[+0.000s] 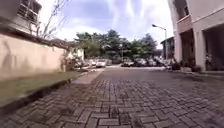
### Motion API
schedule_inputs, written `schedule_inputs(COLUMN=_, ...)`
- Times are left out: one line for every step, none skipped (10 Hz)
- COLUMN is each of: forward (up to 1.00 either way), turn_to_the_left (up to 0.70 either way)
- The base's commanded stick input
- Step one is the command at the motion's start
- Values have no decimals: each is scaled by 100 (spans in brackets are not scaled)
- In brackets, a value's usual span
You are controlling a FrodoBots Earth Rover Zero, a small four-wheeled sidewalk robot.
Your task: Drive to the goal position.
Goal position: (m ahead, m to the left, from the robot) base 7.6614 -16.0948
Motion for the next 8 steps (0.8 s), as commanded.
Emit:
schedule_inputs(forward=70, turn_to_the_left=3)
schedule_inputs(forward=70, turn_to_the_left=3)
schedule_inputs(forward=70, turn_to_the_left=3)
schedule_inputs(forward=70, turn_to_the_left=3)
schedule_inputs(forward=70, turn_to_the_left=3)
schedule_inputs(forward=70, turn_to_the_left=3)
schedule_inputs(forward=70, turn_to_the_left=3)
schedule_inputs(forward=70, turn_to_the_left=3)
